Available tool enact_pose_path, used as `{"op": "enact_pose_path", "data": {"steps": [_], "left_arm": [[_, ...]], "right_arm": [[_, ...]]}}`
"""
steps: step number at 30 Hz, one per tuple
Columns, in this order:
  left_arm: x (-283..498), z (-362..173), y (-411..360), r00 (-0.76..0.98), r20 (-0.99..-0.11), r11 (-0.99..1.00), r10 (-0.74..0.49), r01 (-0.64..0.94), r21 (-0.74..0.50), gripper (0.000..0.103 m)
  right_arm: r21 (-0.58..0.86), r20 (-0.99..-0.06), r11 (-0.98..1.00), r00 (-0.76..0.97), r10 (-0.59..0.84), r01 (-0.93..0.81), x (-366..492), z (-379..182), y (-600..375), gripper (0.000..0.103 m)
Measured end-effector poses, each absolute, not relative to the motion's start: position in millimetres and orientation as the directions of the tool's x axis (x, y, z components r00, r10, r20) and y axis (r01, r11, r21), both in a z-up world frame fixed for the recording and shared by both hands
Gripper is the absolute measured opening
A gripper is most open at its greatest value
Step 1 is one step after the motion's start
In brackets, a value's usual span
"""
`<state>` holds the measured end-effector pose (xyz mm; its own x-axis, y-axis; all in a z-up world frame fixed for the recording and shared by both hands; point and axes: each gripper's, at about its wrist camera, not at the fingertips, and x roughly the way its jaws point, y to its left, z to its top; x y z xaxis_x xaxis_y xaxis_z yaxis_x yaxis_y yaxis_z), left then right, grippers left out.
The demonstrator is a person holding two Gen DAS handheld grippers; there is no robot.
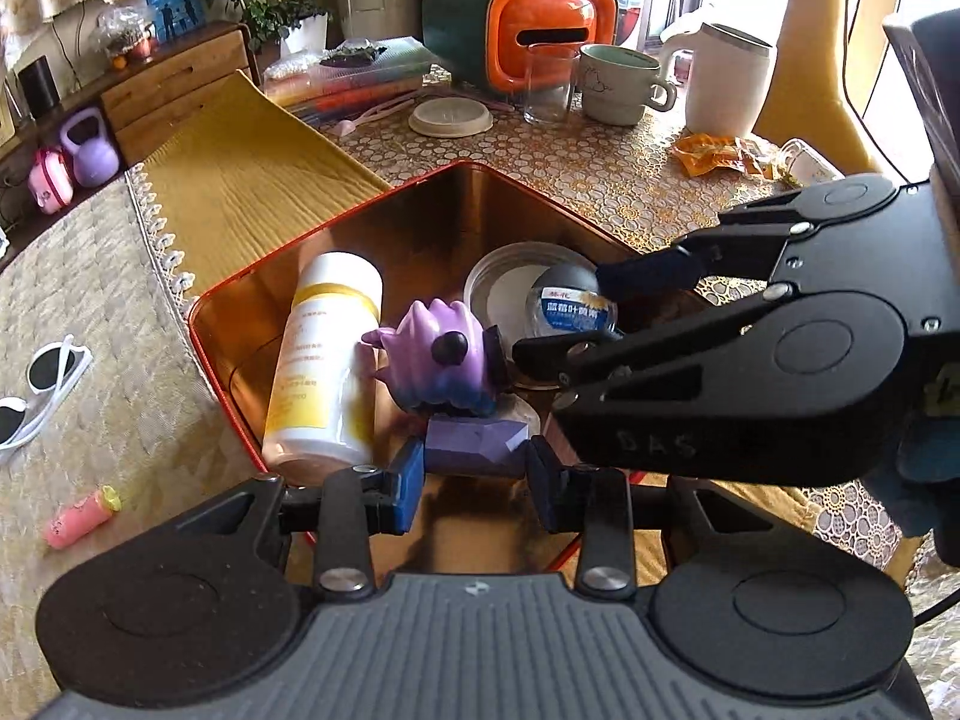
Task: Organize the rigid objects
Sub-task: 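Open left tool to drop the lavender block into the tin while right tool releases the clear case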
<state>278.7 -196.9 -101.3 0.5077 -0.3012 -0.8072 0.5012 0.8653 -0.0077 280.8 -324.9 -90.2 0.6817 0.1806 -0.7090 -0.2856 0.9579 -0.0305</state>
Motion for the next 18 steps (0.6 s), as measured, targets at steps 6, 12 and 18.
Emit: {"op": "enact_pose_path", "data": {"steps": [6,12,18], "left_arm": [[288.2,-106.7,-190.7,0.485,-0.821,0.886,-0.300,0.460,-0.053,0.037],[287.4,-106.9,-192.4,0.484,-0.824,0.888,-0.295,0.456,-0.050,0.036],[284.2,-103.2,-190.4,0.487,-0.820,0.892,-0.302,0.449,-0.062,0.041]], "right_arm": [[-0.002,-0.715,0.963,0.673,0.188,-0.271,282.3,-93.9,-327.7,0.051],[0.010,-0.716,0.965,0.671,0.190,-0.263,279.4,-92.9,-328.7,0.052],[0.016,-0.710,0.968,0.678,0.187,-0.250,272.9,-86.8,-329.5,0.057]]}}
